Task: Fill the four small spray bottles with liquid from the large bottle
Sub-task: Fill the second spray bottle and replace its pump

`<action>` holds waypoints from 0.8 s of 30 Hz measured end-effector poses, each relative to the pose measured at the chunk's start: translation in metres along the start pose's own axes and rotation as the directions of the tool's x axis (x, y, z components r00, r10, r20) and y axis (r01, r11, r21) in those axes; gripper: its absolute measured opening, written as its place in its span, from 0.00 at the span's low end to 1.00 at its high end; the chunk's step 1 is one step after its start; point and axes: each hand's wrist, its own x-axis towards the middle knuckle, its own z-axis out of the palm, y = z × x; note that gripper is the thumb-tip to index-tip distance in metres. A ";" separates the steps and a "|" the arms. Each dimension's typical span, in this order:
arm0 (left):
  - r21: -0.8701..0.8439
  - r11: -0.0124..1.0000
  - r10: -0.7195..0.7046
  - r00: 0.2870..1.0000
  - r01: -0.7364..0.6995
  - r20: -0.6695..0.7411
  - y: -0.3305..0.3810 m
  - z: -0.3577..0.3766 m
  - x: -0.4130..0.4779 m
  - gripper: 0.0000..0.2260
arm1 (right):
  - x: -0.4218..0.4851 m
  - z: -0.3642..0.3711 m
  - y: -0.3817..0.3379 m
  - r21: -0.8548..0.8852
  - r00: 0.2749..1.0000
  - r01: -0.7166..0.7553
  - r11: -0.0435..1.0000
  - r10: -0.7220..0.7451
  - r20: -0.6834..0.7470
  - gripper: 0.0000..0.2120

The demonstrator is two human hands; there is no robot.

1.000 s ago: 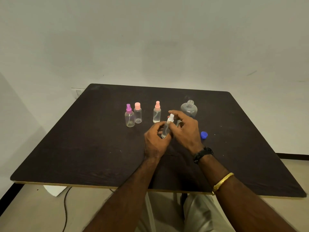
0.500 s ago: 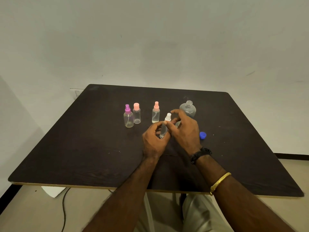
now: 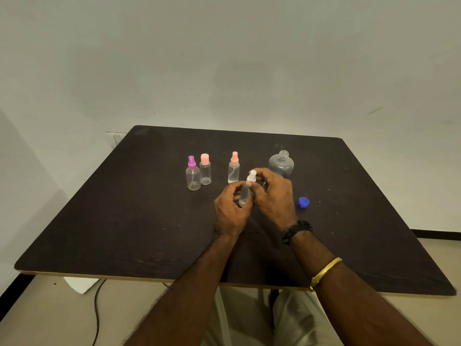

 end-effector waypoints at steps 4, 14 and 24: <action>0.020 1.000 0.009 1.000 -0.009 0.008 -0.003 0.000 0.000 0.13 | -0.001 0.001 0.001 -0.018 0.999 -0.019 1.000 0.018 -0.032 0.12; -0.017 0.998 -0.060 0.998 0.059 -0.024 -0.002 0.000 0.002 0.16 | -0.002 0.005 -0.003 0.061 1.000 -0.016 0.998 0.016 -0.008 0.16; -0.057 0.994 -0.101 0.984 0.093 -0.146 0.004 -0.012 0.019 0.18 | 0.020 0.019 -0.021 0.062 0.998 0.069 0.996 -0.069 0.007 0.14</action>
